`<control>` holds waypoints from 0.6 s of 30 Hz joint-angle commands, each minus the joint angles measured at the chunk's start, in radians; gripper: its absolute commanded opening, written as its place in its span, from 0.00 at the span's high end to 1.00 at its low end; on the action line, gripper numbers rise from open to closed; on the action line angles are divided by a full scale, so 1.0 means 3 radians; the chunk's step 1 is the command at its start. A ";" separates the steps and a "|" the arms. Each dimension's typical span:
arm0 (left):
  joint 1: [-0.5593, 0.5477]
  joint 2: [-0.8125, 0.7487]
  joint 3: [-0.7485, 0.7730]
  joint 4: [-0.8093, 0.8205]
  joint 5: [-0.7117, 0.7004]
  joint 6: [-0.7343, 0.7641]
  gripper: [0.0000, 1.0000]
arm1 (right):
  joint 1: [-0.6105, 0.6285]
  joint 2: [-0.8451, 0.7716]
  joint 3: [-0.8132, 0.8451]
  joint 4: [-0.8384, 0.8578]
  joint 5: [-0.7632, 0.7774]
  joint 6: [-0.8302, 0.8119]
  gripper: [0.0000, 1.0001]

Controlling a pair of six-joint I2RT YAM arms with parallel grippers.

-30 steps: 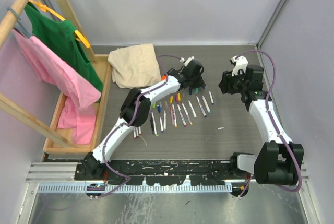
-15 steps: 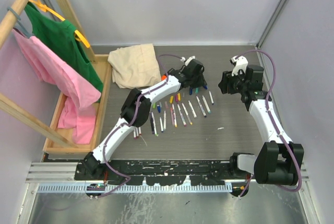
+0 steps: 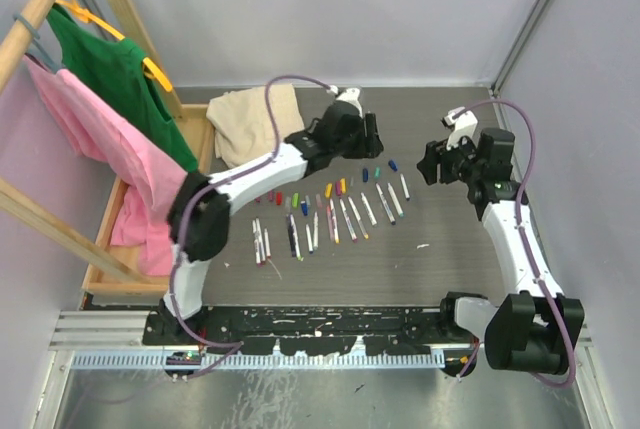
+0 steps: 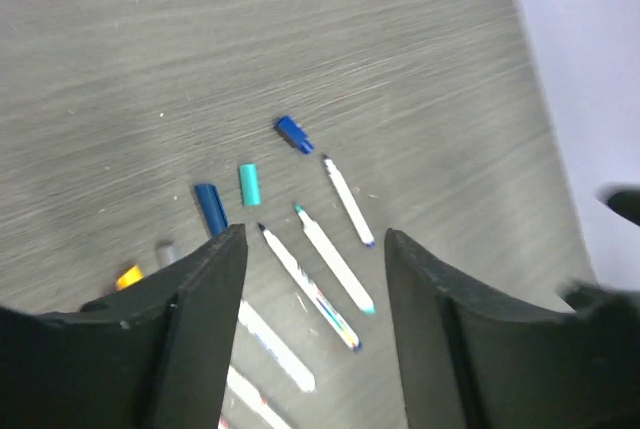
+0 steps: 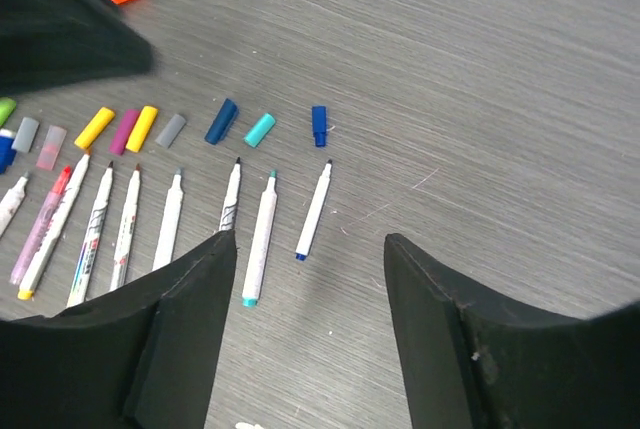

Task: Open the pen caps
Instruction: Reset both arms

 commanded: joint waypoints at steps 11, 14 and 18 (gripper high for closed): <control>0.0177 -0.2884 -0.2201 0.0797 0.0833 0.1616 0.02 | -0.0055 -0.0615 0.0139 -0.0032 -0.0286 -0.0387 0.09; 0.0189 -0.3259 -0.2306 0.0535 0.0823 0.1634 0.02 | -0.0055 -0.0706 0.0276 -0.0045 -0.0382 -0.0266 0.00; 0.0199 -0.3673 -0.2352 0.0298 0.0731 0.1565 0.02 | -0.0055 -0.0686 0.0719 -0.0184 -0.0361 0.0100 0.00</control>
